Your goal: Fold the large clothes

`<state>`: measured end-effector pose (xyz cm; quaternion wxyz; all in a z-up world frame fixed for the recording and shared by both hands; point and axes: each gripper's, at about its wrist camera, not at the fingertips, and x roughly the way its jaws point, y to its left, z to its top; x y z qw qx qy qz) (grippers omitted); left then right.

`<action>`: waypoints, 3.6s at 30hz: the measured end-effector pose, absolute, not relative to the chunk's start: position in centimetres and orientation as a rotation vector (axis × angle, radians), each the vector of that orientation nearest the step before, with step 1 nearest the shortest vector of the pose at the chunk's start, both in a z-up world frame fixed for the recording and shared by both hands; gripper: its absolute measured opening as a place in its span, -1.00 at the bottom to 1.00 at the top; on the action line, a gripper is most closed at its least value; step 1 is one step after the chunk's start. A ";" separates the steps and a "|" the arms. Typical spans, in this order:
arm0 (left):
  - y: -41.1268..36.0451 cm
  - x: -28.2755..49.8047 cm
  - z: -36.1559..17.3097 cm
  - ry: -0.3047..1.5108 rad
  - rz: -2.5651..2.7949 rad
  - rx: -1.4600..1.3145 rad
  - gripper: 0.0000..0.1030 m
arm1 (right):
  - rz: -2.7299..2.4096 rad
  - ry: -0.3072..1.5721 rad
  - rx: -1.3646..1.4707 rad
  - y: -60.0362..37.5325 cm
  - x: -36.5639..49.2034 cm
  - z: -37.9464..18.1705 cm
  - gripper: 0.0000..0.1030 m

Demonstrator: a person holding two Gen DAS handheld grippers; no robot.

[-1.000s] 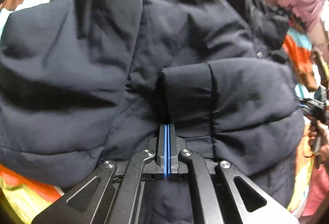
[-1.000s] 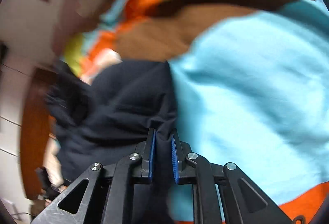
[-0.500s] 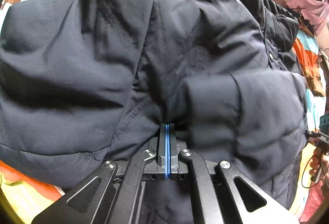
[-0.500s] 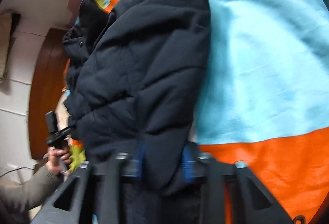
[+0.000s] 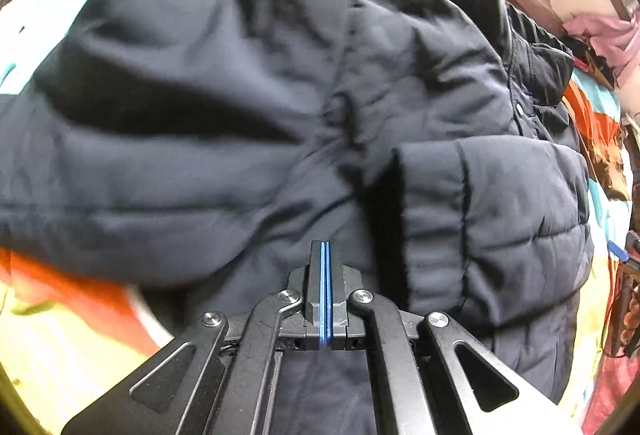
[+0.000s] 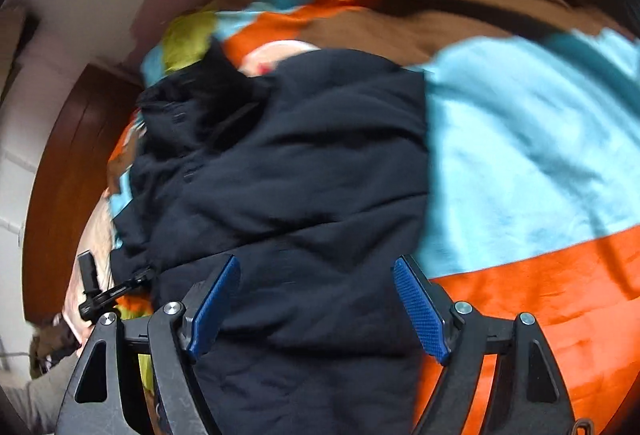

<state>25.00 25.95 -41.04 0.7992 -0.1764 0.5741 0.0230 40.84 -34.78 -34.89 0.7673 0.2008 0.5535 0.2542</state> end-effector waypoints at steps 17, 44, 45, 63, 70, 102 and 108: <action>57.7 8.6 -39.7 0.945 0.393 -0.939 -1.00 | 0.997 1.254 0.243 -5.2 36.9 -32.9 0.55; 65.9 5.1 -44.3 0.594 0.163 -1.454 -1.00 | 0.979 1.160 -0.297 14.1 37.4 -37.8 -0.36; 66.0 4.7 -44.7 0.620 0.178 -1.476 -1.00 | 0.981 1.164 -0.292 14.0 37.4 -37.9 -0.36; 65.0 8.5 -47.8 0.679 0.181 -1.468 -0.01 | 1.024 1.195 -0.278 15.4 37.2 -38.2 -0.36; 65.0 10.7 -46.3 0.676 0.231 -1.368 -0.87 | 1.026 1.191 -0.269 15.5 37.5 -38.6 -0.41; 17.1 24.7 -40.9 0.895 -0.076 0.513 -0.92 | 0.843 1.368 0.694 -9.1 44.8 -38.3 -0.11; 11.9 24.3 -44.5 0.841 -0.067 0.805 -0.92 | 0.879 1.404 0.770 -11.1 44.5 -39.0 -0.08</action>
